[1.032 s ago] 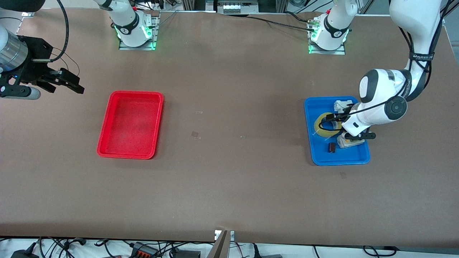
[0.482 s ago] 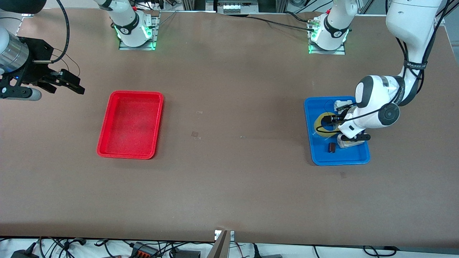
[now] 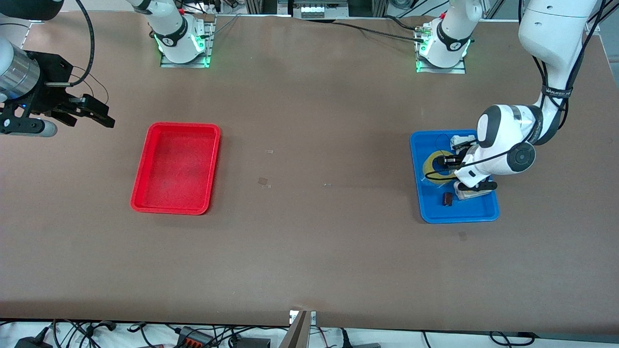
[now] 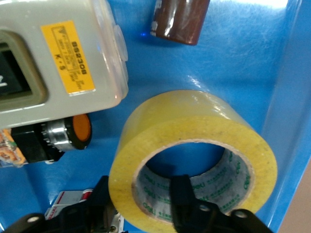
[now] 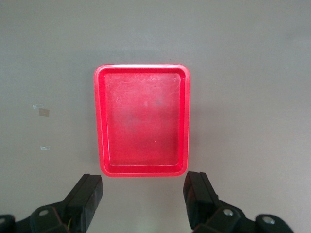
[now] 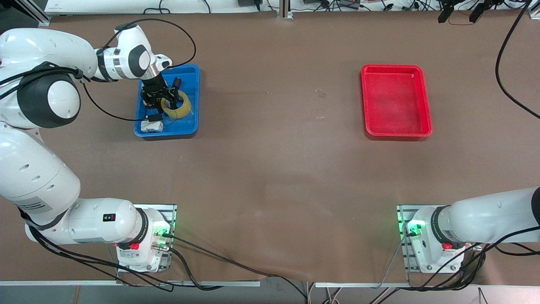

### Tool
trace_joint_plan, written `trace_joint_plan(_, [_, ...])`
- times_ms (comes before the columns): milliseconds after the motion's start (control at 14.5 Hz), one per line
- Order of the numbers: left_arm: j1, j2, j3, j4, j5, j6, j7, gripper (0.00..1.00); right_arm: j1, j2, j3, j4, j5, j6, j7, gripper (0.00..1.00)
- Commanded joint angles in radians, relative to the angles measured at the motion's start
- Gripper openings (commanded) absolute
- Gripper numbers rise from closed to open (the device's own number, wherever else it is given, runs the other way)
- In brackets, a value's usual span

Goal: Place and move tape with both arms
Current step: 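Lower the left gripper and grasp the tape roll's rim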

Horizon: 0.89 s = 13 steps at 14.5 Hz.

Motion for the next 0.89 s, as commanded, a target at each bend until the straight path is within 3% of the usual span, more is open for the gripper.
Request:
trace_joint_plan(0, [0.003, 0.002, -0.003, 0.013, 0.02, -0.006, -0.002, 0.29, -0.002, 0.001, 0.002, 0.012, 0.005, -0.003, 0.01, 0.98])
trace_joint_plan(206, [0.003, -0.004, -0.001, 0.013, 0.02, -0.015, -0.002, 0.15, 0.0, 0.001, 0.002, 0.012, 0.005, -0.003, 0.01, 0.98])
trace_joint_plan(688, [-0.008, -0.171, -0.009, 0.037, 0.02, -0.08, -0.003, 0.14, -0.002, 0.001, 0.002, 0.012, 0.005, -0.001, 0.01, 0.98])
trace_joint_plan(826, [-0.008, -0.201, -0.056, 0.094, 0.02, -0.161, -0.003, 0.14, -0.002, 0.001, 0.002, 0.012, 0.005, -0.001, 0.01, 0.98])
